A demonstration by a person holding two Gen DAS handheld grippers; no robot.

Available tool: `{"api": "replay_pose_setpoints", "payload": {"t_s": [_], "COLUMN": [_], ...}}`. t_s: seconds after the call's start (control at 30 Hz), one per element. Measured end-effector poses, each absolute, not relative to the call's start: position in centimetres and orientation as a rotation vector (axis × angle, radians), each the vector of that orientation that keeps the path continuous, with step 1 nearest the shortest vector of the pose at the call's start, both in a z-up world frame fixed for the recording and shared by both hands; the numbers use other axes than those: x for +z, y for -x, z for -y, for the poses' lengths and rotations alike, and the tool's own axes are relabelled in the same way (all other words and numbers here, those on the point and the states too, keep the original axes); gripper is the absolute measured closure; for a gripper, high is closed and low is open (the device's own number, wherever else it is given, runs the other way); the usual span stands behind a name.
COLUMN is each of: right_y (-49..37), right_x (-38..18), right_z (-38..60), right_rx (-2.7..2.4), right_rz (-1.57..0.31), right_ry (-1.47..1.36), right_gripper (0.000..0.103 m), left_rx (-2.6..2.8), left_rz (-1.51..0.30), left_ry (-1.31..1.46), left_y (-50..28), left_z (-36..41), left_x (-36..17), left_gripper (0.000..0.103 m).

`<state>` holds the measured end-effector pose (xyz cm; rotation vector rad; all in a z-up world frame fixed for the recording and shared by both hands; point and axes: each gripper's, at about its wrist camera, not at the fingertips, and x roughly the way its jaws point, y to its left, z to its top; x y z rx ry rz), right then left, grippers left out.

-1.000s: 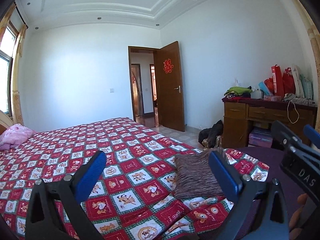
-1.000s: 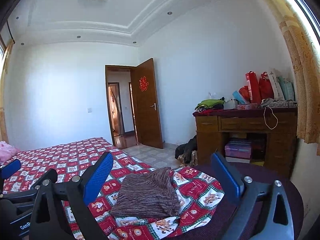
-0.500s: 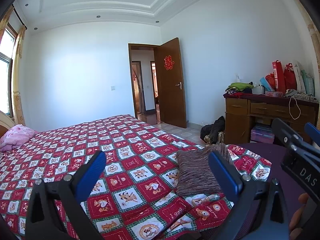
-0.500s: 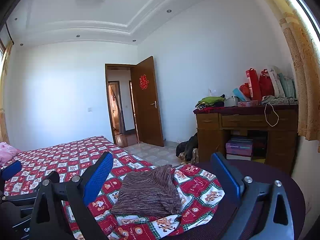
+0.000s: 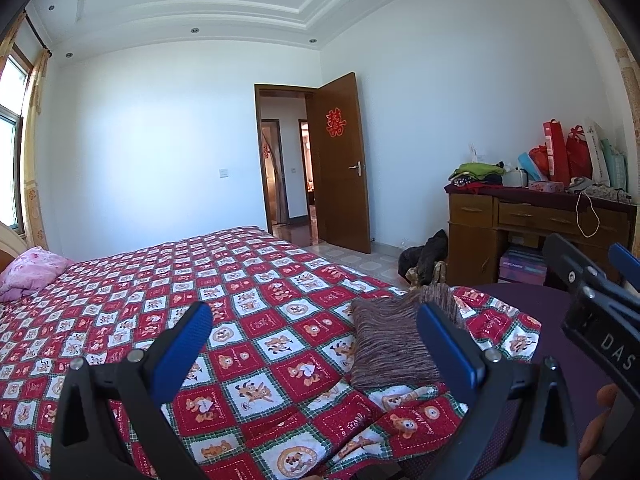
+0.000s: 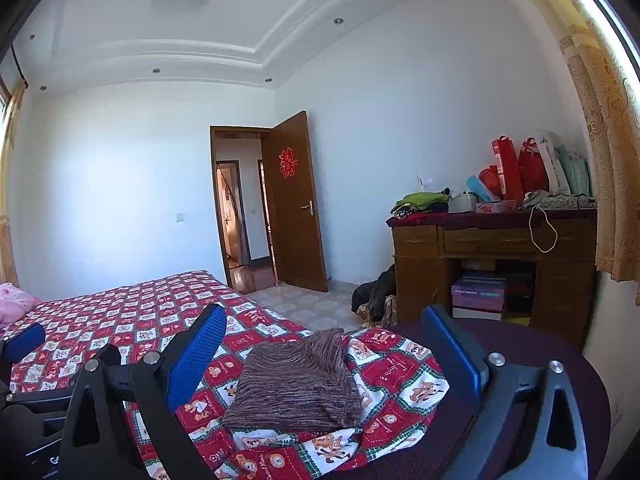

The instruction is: Fold small clothes

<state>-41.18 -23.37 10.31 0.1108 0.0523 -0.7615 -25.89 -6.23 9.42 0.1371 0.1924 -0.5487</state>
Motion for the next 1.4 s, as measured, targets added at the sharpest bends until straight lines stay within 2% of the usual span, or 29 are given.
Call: {"api": "replay_pose_setpoints", "payload": {"t_s": [1.4], "right_y": [41.2], "right_x": [10.2], "right_z": [23.6], "right_rx": [-0.775], "right_rz": [-0.062], "right_ry": [-0.114], "right_gripper": [0.004], "left_rx": [-0.554], "left_rz": [-0.288], "left_ry": [-0.167], "left_y": [24.8], "left_z": [6.7], "left_x": [8.7], "left_gripper": [0.0]}}
